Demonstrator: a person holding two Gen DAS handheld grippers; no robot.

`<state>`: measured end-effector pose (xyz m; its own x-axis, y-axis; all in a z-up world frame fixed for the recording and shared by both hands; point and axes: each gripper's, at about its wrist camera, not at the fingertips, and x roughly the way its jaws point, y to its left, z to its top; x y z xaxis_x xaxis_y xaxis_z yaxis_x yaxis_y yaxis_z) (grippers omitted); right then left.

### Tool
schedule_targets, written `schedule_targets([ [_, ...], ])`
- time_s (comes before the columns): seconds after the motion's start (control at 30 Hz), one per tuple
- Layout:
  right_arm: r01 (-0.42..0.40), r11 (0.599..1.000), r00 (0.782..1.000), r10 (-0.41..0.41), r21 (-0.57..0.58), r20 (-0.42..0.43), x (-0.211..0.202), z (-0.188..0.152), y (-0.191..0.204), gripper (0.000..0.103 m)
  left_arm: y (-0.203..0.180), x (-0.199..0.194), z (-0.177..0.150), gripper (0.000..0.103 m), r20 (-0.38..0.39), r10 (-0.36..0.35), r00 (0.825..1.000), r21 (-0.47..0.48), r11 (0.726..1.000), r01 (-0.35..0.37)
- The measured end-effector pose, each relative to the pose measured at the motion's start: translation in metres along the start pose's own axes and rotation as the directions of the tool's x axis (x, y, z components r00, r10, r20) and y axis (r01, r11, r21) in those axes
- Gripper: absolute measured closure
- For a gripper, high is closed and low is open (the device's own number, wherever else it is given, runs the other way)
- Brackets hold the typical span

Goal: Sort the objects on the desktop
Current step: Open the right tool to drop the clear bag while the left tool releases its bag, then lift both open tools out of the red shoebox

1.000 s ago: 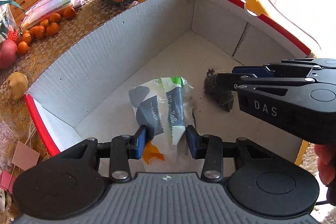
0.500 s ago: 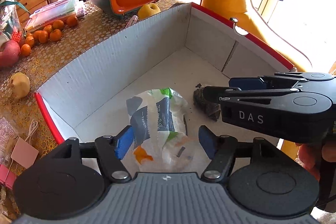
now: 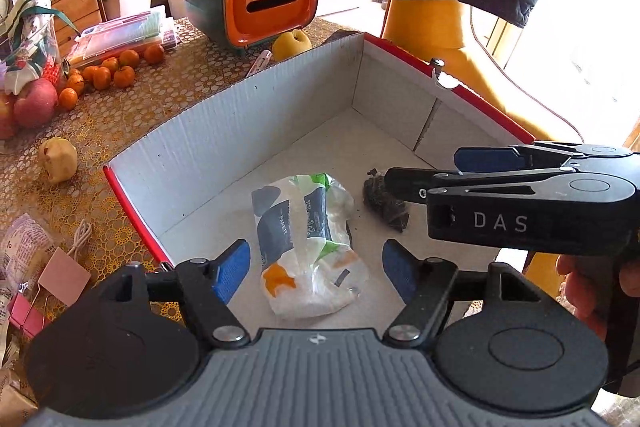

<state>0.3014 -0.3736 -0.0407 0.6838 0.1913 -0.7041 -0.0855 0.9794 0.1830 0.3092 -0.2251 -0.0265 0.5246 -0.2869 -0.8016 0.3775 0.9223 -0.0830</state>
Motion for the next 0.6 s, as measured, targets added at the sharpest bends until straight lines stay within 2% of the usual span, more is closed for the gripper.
schedule_targets([
  [0.2, -0.011, 1.0, 1.0, 0.01, 0.021, 0.027, -0.012, 0.0, 0.001, 0.022, 0.002, -0.012, -0.006, 0.029, 0.012, -0.01, 1.0, -0.028, 1.0, 0.01],
  [0.23, -0.013, 1.0, 0.999, 0.012, 0.022, 0.03, -0.014, 0.0, 0.001, 0.021, 0.004, -0.013, -0.007, 0.024, 0.016, -0.014, 1.0, -0.038, 0.999, 0.014],
  [0.3, -0.02, 1.0, 0.999, 0.019, 0.023, 0.036, -0.019, -0.002, 0.002, 0.018, 0.004, -0.017, -0.009, 0.019, 0.029, -0.016, 0.999, -0.037, 0.999, 0.017],
  [0.47, -0.023, 1.0, 0.997, 0.022, 0.008, 0.073, -0.033, -0.005, 0.007, 0.012, 0.006, -0.029, -0.015, 0.015, 0.062, -0.019, 0.998, -0.039, 0.999, 0.021],
  [0.6, -0.041, 0.999, 0.994, 0.04, 0.004, 0.1, -0.046, -0.006, 0.01, 0.009, 0.007, -0.042, -0.02, 0.002, 0.107, -0.02, 0.994, -0.043, 0.999, 0.025],
])
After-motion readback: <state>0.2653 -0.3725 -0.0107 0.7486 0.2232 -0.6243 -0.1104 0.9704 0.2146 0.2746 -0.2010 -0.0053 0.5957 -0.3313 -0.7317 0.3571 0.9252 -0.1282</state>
